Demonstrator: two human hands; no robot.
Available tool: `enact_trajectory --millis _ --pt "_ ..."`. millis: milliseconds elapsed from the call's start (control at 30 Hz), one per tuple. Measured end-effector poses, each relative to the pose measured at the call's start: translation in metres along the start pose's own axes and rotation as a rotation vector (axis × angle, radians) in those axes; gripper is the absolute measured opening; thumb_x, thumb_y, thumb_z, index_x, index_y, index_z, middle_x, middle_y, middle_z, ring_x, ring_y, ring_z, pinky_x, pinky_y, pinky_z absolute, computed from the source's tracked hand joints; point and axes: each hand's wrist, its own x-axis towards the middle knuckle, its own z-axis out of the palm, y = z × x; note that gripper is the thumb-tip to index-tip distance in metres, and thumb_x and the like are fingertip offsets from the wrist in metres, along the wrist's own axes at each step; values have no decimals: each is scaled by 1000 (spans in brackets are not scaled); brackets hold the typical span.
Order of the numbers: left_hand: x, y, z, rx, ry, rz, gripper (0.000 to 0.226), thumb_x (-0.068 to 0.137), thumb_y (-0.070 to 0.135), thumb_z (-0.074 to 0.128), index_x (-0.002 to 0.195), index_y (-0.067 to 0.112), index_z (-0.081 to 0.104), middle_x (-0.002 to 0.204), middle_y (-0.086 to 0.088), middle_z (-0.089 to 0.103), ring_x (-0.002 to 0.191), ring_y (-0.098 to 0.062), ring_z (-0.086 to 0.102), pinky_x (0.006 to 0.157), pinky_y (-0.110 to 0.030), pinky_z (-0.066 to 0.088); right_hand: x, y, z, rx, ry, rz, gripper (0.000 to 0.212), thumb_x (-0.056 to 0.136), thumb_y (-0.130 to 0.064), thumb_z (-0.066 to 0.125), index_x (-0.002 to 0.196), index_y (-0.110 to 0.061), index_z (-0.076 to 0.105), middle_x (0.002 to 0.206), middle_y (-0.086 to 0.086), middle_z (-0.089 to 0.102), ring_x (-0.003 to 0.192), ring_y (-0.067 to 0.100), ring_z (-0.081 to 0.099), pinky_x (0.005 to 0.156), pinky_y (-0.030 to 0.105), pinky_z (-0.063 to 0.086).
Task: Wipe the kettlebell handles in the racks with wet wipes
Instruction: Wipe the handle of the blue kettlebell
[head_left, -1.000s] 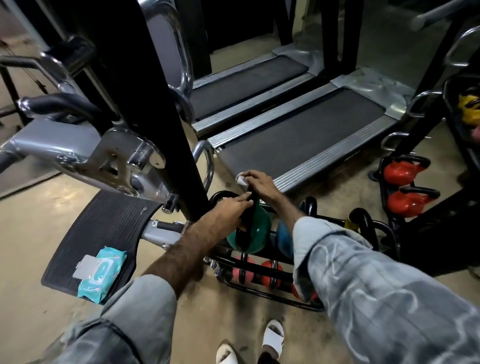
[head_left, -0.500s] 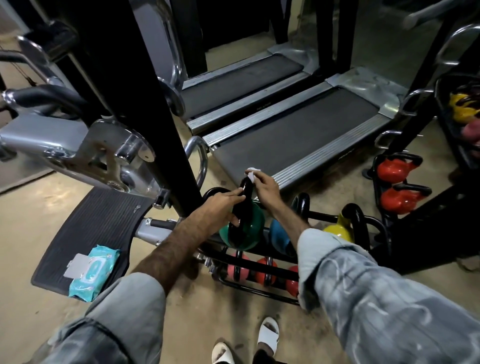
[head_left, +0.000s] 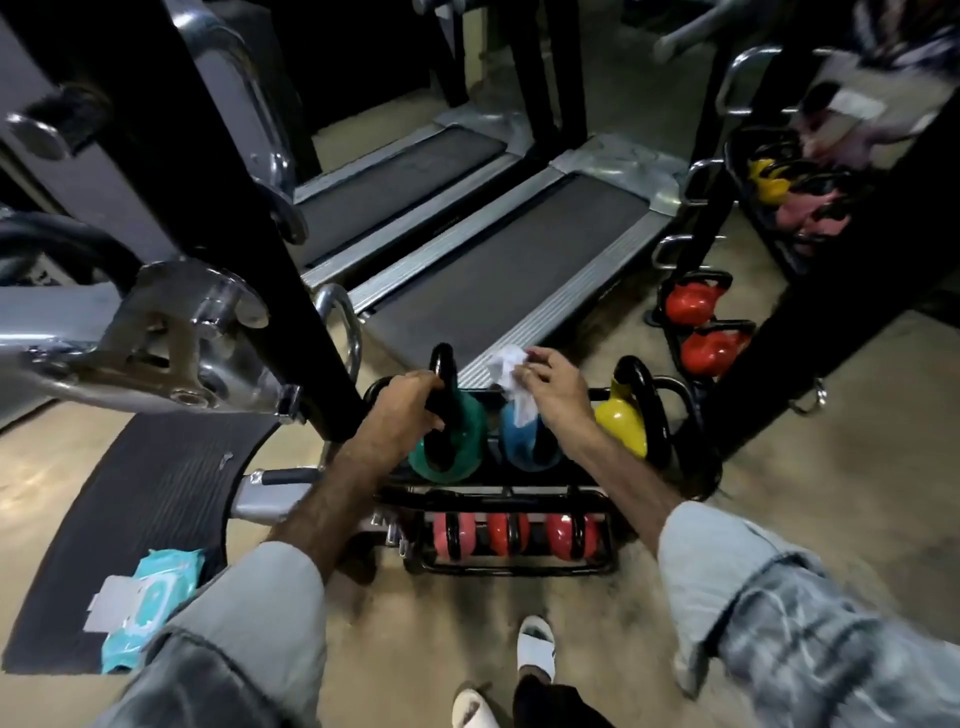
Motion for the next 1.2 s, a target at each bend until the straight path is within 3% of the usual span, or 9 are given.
enact_trajectory --millis 133,267,433,533,633,700,833,1000,1200 --pt "4 34 19 -66 203 197 24 80 0 61 101 11 67 104 -6 64 94 -24 61 83 -32 48 -24 -5 -49 -76 258 -85 14 87 -13 71 100 -15 74 92 -6 71 80 3 65 71 8 47" --pt "23 73 42 -156 136 298 33 79 -9 56 103 7 70 104 -10 68 97 -26 64 87 -27 48 -35 10 -64 -297 433 -193 11 80 -17 74 91 -21 76 88 -4 66 77 5 60 67 1 38" --pt "65 89 58 -143 -66 302 48 78 -19 49 121 -2 61 137 -18 51 123 -27 54 91 -1 31 -39 53 -43 -448 291 -331 11 81 -11 72 91 -8 76 93 8 69 84 14 62 75 22 49" --pt "82 99 63 60 -248 429 43 89 -3 53 131 5 55 151 -14 34 137 -26 38 107 -19 31 -49 71 -38 -434 272 -361 13 81 -6 72 93 -6 75 98 8 69 89 13 63 77 9 46" --pt "91 103 61 198 -358 454 40 91 12 58 130 11 57 154 -10 29 136 -28 38 108 -33 34 -59 82 -40 -331 242 -278 11 81 -3 73 91 -8 72 96 4 65 88 0 59 74 7 44" --pt "96 101 58 198 -372 460 41 90 11 59 130 14 57 153 -9 32 135 -26 40 108 -31 34 -63 87 -40 -298 220 -270 12 81 0 73 88 -9 71 94 3 62 88 -4 58 74 7 45" --pt "99 98 57 195 -362 471 44 86 6 63 128 15 59 149 -8 39 134 -22 43 105 -23 33 -66 88 -39 -264 187 -217 13 81 -3 74 87 -13 72 95 -1 57 89 9 60 73 9 46" --pt "101 98 56 180 -330 490 39 85 6 64 123 16 64 142 -7 49 132 -15 45 98 -18 34 -51 70 -31 -119 257 -136 17 84 -8 72 85 -24 66 99 -1 56 89 8 58 71 6 44" --pt "99 102 57 201 -321 441 44 85 7 65 127 18 60 148 -2 41 130 -21 47 103 -23 33 -79 100 -35 -140 150 -137 13 80 -4 77 85 -15 73 100 3 56 92 -2 57 76 4 44"
